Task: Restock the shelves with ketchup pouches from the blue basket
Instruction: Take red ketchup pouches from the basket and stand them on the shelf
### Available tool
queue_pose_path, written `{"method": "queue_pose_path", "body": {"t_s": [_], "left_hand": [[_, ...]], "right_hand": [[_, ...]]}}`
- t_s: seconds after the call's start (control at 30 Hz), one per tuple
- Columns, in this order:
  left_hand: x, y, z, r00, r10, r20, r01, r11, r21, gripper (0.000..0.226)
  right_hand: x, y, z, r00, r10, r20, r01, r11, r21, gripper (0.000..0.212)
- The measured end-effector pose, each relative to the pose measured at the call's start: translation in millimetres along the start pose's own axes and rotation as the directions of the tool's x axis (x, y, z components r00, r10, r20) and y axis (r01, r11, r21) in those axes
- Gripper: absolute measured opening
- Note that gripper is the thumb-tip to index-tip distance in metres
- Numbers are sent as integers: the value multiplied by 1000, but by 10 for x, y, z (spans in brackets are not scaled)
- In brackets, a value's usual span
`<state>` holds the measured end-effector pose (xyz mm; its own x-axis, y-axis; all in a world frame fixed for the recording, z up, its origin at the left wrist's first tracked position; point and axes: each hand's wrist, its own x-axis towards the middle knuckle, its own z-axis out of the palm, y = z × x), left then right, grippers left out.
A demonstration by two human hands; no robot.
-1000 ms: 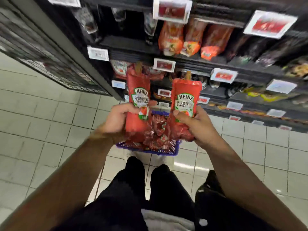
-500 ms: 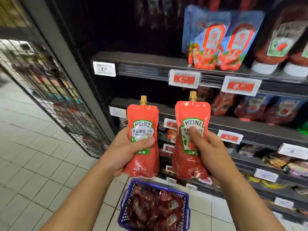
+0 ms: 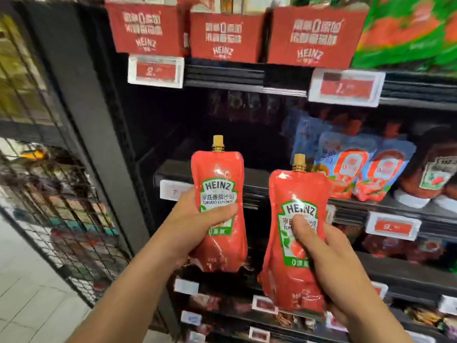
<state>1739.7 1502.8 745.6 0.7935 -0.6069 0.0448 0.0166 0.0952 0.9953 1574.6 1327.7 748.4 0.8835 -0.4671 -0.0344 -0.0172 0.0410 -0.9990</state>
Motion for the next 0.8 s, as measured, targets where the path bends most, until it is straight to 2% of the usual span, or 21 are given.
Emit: {"method": "queue_pose_path", "body": {"t_s": [0.1, 0.2, 0.3, 0.37, 0.5, 0.57, 0.67, 0.8], "left_hand": [[461, 301, -273, 997, 19, 73, -22, 999, 37, 36], [940, 557, -516, 988, -29, 153, 19, 997, 70, 24], [1456, 675, -674, 977, -189, 101, 170, 971, 170, 22], [1780, 712, -725, 976, -216, 26, 208, 959, 192, 9], [2143, 738, -661, 995, -70, -74, 86, 967, 240, 9], [2233, 634, -639, 986, 136, -97, -113, 970, 215, 19], [2322, 406, -664, 921, 369, -122, -341, 918, 200, 41], [2478, 283, -737, 850, 507, -147, -467, 852, 238, 55]], "right_hand": [[186, -100, 261, 999, 2, -44, -1, 1000, 19, 56], [392, -204, 489, 996, -12, -84, 16, 999, 50, 44], [606, -269, 655, 995, -9, -104, 16, 998, 66, 41], [746, -293, 713, 993, -5, -114, 14, 997, 78, 37], [987, -326, 748, 995, -1, -101, 7, 998, 55, 34], [1093, -354, 740, 996, -6, -91, 11, 998, 58, 34], [1258, -408, 723, 997, -12, -74, 15, 999, 35, 38], [1563, -474, 722, 995, -13, -104, 10, 999, -31, 33]]}}
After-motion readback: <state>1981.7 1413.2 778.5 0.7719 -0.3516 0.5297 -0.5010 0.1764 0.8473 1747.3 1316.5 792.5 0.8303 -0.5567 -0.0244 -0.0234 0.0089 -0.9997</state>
